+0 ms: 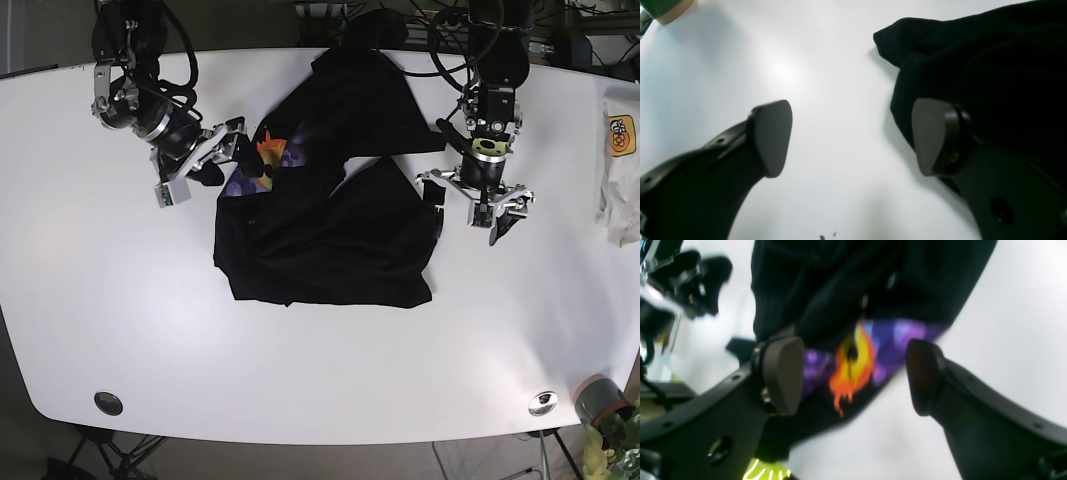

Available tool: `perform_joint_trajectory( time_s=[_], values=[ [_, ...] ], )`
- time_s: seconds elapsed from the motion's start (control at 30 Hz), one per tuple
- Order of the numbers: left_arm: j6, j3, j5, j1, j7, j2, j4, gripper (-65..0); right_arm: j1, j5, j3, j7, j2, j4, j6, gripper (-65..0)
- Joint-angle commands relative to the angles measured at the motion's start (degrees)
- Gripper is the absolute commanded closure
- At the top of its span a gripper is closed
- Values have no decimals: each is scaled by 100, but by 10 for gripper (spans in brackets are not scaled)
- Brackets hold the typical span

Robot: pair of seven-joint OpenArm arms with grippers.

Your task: Fold the T-shirt properly

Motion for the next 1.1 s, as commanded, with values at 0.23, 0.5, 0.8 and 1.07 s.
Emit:
perform_joint_trajectory(
  time_s=[0.23, 0.5, 0.8, 1.07],
  values=[
    [8, -33, -11, -46, -146, -31, 87, -522, -432, 75, 23, 91, 41, 151, 50, -458],
    [8, -33, -11, -46, -146, -31, 87, -522, -828, 84, 14, 82, 41, 143, 50, -458],
    [8, -33, -2, -37, -146, -31, 78, -522, -1312, 67, -610, 82, 76, 151, 59, -458],
    [8, -33, -2, -37, -146, -31, 78, -522, -1364, 67, -1103, 82, 58, 143, 50, -458]
  ],
)
